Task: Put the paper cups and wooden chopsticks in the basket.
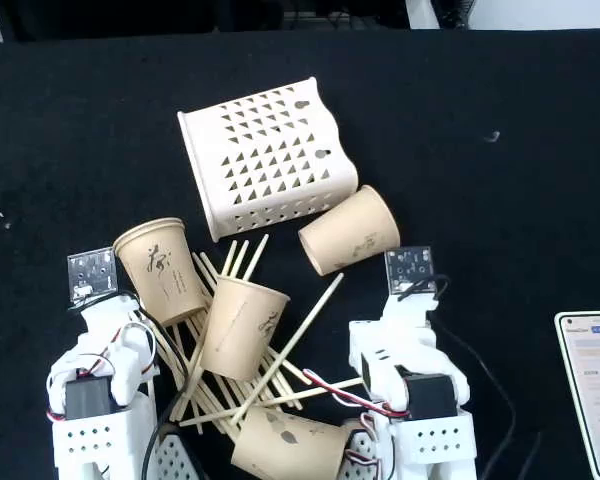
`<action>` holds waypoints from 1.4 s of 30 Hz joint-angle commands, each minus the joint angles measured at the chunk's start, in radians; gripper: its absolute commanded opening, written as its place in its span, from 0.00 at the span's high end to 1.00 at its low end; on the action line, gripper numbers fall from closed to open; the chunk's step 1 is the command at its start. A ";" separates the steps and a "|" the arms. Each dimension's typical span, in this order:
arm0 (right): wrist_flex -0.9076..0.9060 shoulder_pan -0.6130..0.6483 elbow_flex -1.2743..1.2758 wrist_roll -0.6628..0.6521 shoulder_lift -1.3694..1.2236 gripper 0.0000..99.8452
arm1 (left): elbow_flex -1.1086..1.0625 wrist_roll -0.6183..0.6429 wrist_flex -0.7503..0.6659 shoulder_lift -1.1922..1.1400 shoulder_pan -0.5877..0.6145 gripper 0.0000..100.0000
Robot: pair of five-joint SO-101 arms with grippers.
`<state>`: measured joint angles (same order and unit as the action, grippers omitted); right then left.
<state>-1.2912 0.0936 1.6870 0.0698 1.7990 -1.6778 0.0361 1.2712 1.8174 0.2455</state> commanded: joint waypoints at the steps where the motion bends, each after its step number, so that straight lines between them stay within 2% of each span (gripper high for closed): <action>1: -0.009 -0.014 -0.002 0.011 0.088 0.99 | -0.021 -0.003 0.003 0.005 -0.010 0.97; 24: -0.002 -0.014 -0.002 0.002 0.090 0.99 | -0.021 -0.008 0.003 0.005 -0.001 0.97; 27: 0.058 -0.031 -0.028 0.002 0.090 0.98 | -0.005 -0.009 -0.014 0.008 0.064 0.97; 31: 0.109 -0.098 -0.150 -0.003 0.090 0.98 | 0.117 -0.011 -0.124 0.006 0.216 0.97; 34: 0.123 -0.130 -0.291 -0.114 0.090 0.98 | 0.237 -0.025 -0.198 0.006 0.332 0.97; 37: 0.121 -0.123 -0.432 -0.242 0.090 0.98 | 0.343 -0.138 -0.285 0.006 0.437 0.97; 42: 0.252 -0.118 -0.680 -0.287 0.085 0.98 | 0.490 -0.213 -0.479 0.006 0.470 0.97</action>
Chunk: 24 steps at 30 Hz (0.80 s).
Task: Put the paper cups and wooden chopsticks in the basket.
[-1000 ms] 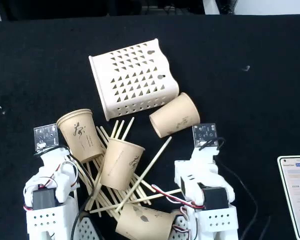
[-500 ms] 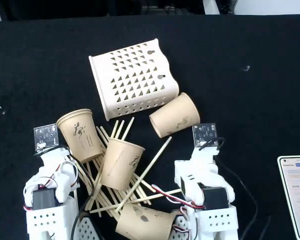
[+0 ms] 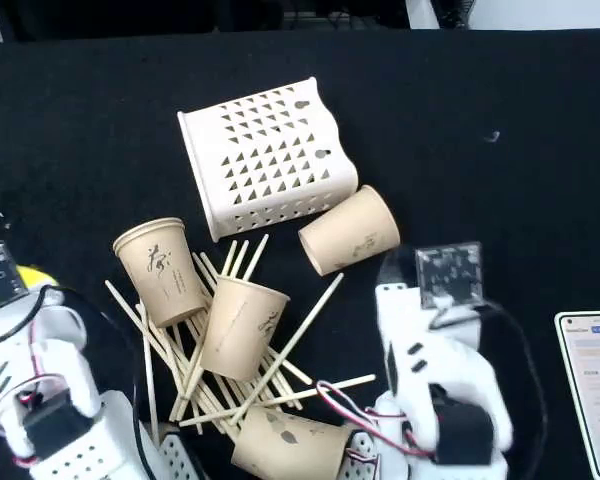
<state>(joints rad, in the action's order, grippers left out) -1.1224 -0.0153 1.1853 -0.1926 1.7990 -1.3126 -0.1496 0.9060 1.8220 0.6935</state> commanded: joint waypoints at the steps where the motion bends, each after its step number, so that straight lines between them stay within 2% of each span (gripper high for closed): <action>1: 0.100 -0.009 -0.240 -0.023 0.077 0.97 | 0.156 -0.028 -0.144 0.000 0.022 0.96; 3: 0.100 -0.009 -0.366 -0.020 0.077 0.92 | 0.229 -0.026 -0.163 -0.002 0.019 0.91; 5: 0.083 -0.009 -0.484 -0.005 0.070 0.87 | 0.298 -0.020 -0.163 -0.003 0.013 0.82; 7: 0.051 -0.012 -0.601 0.002 0.028 0.86 | 0.351 -0.018 -0.163 -0.005 0.013 0.75; 11: 0.011 -0.009 -0.805 0.009 -0.148 0.89 | 0.438 -0.018 -0.149 -0.078 0.013 0.80; 15: -0.041 -0.009 -0.921 0.063 -0.390 0.89 | 0.556 -0.028 -0.028 -0.301 -0.030 0.81; 20: -0.060 -0.008 -0.866 0.173 -0.700 0.88 | 0.704 -0.028 0.190 -0.697 -0.173 0.77; 24: 0.011 -0.008 -0.743 0.213 -0.889 0.89 | 0.806 -0.018 0.293 -1.003 -0.328 0.77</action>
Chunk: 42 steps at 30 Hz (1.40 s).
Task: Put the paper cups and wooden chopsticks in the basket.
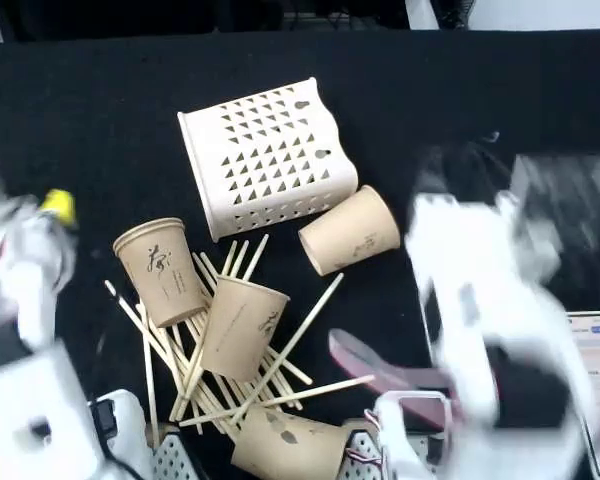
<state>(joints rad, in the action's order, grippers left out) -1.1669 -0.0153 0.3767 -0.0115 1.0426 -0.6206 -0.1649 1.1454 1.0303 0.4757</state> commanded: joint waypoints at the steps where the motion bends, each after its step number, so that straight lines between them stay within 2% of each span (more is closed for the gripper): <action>1: 0.087 -0.008 0.114 0.037 -0.165 0.89 | 0.145 0.000 0.063 -0.279 -0.145 0.77; 9: 0.560 -0.009 0.601 0.035 -0.246 0.89 | 0.392 0.233 0.058 -0.658 -0.311 0.76; 15: 0.801 0.008 0.819 0.029 -0.252 0.89 | 0.578 0.285 0.040 -0.888 -0.427 0.76; 19: 0.824 0.023 0.849 0.028 -0.254 0.89 | 0.677 0.285 -0.037 -1.039 -0.429 0.76; 25: 0.819 0.055 0.854 0.028 -0.254 0.89 | 0.766 0.284 -0.049 -1.209 -0.426 0.76; 34: 0.818 0.061 0.854 0.028 -0.254 0.89 | 0.843 0.278 -0.057 -1.373 -0.243 0.77; 42: 0.818 0.061 0.854 0.028 -0.254 0.89 | 0.843 0.285 -0.143 -1.430 -0.159 0.77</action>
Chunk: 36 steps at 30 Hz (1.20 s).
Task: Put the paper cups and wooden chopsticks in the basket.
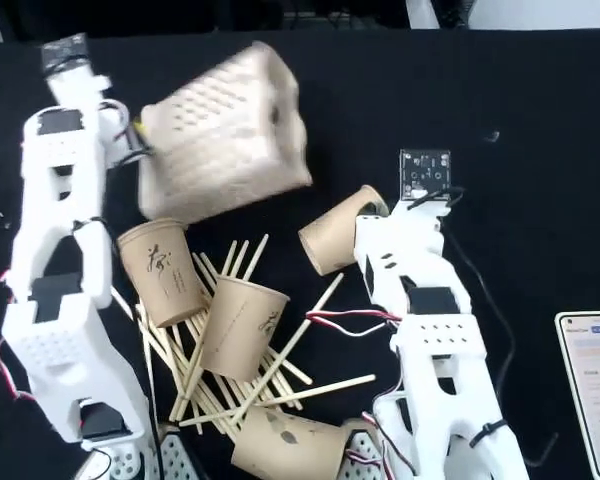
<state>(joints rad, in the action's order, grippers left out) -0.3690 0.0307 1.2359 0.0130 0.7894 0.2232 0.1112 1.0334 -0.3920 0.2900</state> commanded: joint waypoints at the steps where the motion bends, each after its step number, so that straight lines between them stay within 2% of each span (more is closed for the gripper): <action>1: 0.020 0.015 -0.005 0.003 -0.001 0.89 | -0.001 0.009 -0.038 -0.012 0.033 0.77; 10: 0.020 0.015 -0.004 0.003 -0.001 0.89 | 0.028 0.009 -0.025 0.021 0.093 0.77; 13: 0.020 0.015 -0.004 0.003 -0.001 0.89 | 0.113 0.014 0.087 0.092 0.140 0.76; 18: 0.020 0.017 -0.004 0.003 -0.001 0.89 | 0.329 0.124 0.404 0.226 0.156 0.76; 24: 0.020 0.023 -0.004 0.003 -0.001 0.89 | 0.492 0.212 0.721 0.304 0.010 0.76; 32: 0.026 0.028 0.015 0.003 -0.001 0.89 | 0.406 0.400 0.727 0.422 -0.177 0.76; 36: 0.026 0.028 0.015 0.003 -0.001 0.89 | 0.340 0.477 0.724 0.486 -0.205 0.76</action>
<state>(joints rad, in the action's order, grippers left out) -0.3675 0.0460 1.2559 0.0130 0.7894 0.5700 0.5378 1.7530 0.0176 0.1043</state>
